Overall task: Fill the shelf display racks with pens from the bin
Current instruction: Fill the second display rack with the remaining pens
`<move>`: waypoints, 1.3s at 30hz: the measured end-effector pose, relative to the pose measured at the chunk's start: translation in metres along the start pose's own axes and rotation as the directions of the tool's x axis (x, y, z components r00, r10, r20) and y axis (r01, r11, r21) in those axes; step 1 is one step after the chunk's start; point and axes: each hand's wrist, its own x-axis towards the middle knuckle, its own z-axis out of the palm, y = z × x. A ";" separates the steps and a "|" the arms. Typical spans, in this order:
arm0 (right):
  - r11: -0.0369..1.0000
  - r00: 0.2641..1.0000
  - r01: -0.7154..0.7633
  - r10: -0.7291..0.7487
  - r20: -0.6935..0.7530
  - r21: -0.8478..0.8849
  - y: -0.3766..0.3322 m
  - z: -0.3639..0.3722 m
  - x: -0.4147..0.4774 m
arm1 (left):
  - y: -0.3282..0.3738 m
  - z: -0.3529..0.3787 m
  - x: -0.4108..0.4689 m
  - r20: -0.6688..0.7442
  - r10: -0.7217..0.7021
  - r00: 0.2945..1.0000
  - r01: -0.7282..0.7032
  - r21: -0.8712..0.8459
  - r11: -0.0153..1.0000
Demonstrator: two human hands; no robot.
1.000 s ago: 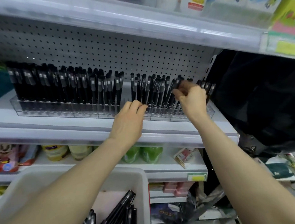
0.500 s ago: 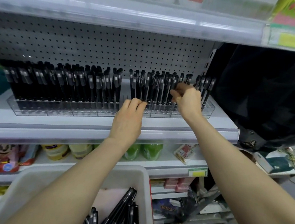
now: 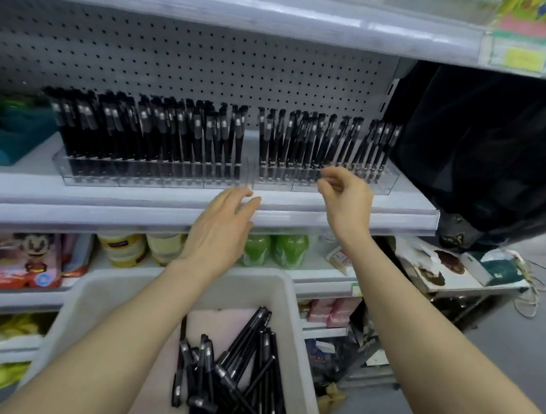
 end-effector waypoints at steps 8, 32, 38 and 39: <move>0.999 0.977 0.051 -0.053 0.205 0.017 -0.020 0.050 -0.116 | -0.042 0.000 -0.103 0.040 -0.141 0.989 0.143 -0.041 0.989; 0.937 0.739 0.090 0.164 0.653 -0.337 0.005 0.097 -0.202 | -0.046 0.018 -0.139 0.080 -0.138 0.987 0.136 0.028 0.990; 0.950 0.767 -0.302 0.294 0.570 -0.085 -0.002 0.084 -0.180 | -0.052 0.014 -0.132 0.111 -0.160 0.981 0.163 -0.014 0.987; 0.942 0.770 -0.333 0.291 0.567 -0.031 -0.004 0.080 -0.174 | -0.053 0.012 -0.130 0.122 -0.165 0.979 0.167 -0.010 0.986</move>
